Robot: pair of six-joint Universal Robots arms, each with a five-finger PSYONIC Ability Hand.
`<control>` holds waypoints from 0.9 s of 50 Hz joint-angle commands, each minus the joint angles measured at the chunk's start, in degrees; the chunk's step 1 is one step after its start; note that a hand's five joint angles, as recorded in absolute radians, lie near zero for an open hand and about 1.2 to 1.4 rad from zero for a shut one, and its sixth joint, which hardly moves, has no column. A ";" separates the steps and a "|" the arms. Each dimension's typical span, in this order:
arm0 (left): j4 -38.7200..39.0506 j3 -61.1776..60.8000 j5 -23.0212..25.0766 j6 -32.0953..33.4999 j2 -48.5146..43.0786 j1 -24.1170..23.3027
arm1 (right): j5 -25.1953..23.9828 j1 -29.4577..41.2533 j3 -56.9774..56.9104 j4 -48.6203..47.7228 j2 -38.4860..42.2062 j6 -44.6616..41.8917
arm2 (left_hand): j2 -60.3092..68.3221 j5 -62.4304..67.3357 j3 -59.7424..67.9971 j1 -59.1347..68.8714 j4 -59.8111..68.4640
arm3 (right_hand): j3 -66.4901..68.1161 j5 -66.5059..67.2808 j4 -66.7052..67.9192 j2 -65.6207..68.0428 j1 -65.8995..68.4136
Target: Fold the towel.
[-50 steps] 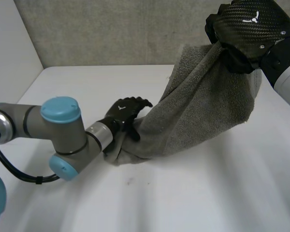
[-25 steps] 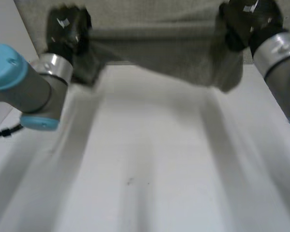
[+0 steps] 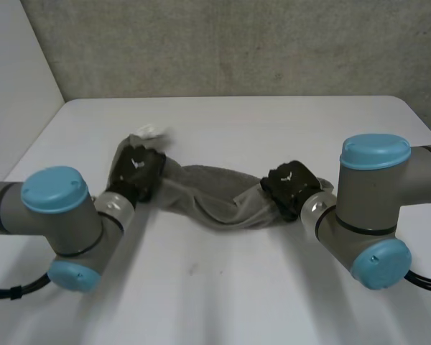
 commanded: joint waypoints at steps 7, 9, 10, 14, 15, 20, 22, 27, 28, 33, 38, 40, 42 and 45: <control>-7.74 -1.03 -0.38 5.15 9.55 -0.36 | -0.07 -3.85 4.96 -0.08 -11.46 3.81 | -26.35 -26.35 -26.40 -25.94 -26.33 | 11.98 15.10 11.58 12.38 25.76; -7.74 -1.29 -0.29 4.98 10.69 0.08 | -0.07 -4.20 5.84 -0.34 -12.25 4.42 | -26.37 -26.36 -26.42 -25.96 -26.34 | 11.98 15.10 11.58 12.38 25.76; -7.74 -1.47 -0.12 4.71 12.18 0.96 | -0.07 -4.64 6.72 -0.78 -12.87 4.95 | -26.37 -26.36 -26.42 -25.96 -26.34 | 11.98 15.10 11.58 12.38 25.76; -7.74 -1.82 -0.03 4.01 13.78 3.16 | -0.07 -5.70 8.05 -1.58 -13.23 5.05 | -25.19 -25.19 -25.24 -24.78 -25.17 | 11.98 15.10 11.58 12.38 25.76; -7.83 -1.99 -0.03 3.14 14.04 4.03 | -0.07 -6.22 8.39 -1.84 -13.32 5.05 | -24.53 -24.52 -24.57 -24.11 -24.50 | 11.98 15.10 11.58 12.38 25.76; -8.18 -2.35 2.42 -0.11 14.22 6.58 | -0.16 -7.19 8.84 -1.93 -12.79 5.13 | -16.14 -16.14 -16.19 -15.73 -16.12 | 11.98 15.10 11.58 12.38 25.76; -8.80 -2.52 4.19 -1.26 14.13 7.65 | -0.16 -7.37 8.84 -2.02 -12.53 5.13 | -11.40 -11.39 -11.45 -10.99 -11.37 | 11.98 15.10 11.58 12.38 25.76; -12.05 -2.88 11.13 -3.99 13.69 10.81 | -0.16 -7.98 8.84 -2.28 -11.03 5.22 | -5.68 -5.67 -5.73 -5.27 -5.65 | 11.98 15.10 11.58 12.38 25.76; -13.53 -2.88 13.31 -4.16 13.43 11.51 | -0.16 -7.98 8.84 -2.28 -11.03 5.22 | -6.01 -6.01 -6.06 -5.60 -5.99 | 11.98 15.10 11.58 12.38 25.76; -17.32 -2.96 17.11 -4.34 13.16 13.89 | -0.07 -8.16 8.84 -2.37 -10.42 5.13 | -11.06 -11.06 -11.11 -10.65 -11.04 | 11.98 15.10 11.58 12.38 25.76; -17.76 -2.88 17.29 -4.34 10.53 14.76 | -0.07 -8.16 8.66 -2.37 -9.89 5.13 | -17.62 -17.62 -17.67 -17.21 -17.60 | 11.98 15.10 11.58 12.38 25.76; -17.59 -2.44 17.37 -3.99 8.25 14.76 | -0.07 -8.33 8.66 -2.37 -9.71 5.22 | -17.79 -17.78 -17.84 -17.38 -17.76 | 11.98 15.10 11.58 12.38 25.76; -17.41 -2.00 17.29 -3.90 6.94 14.76 | -0.07 -8.42 8.66 -2.37 -9.71 5.22 | -17.79 -17.78 -17.84 -17.38 -17.76 | 11.98 15.10 11.58 12.38 25.76; -16.89 -1.04 17.29 -3.81 4.21 14.76 | -0.07 -8.42 8.75 -2.37 -9.71 5.22 | -17.79 -17.78 -17.84 -17.38 -17.76 | 11.98 15.10 11.58 12.38 25.76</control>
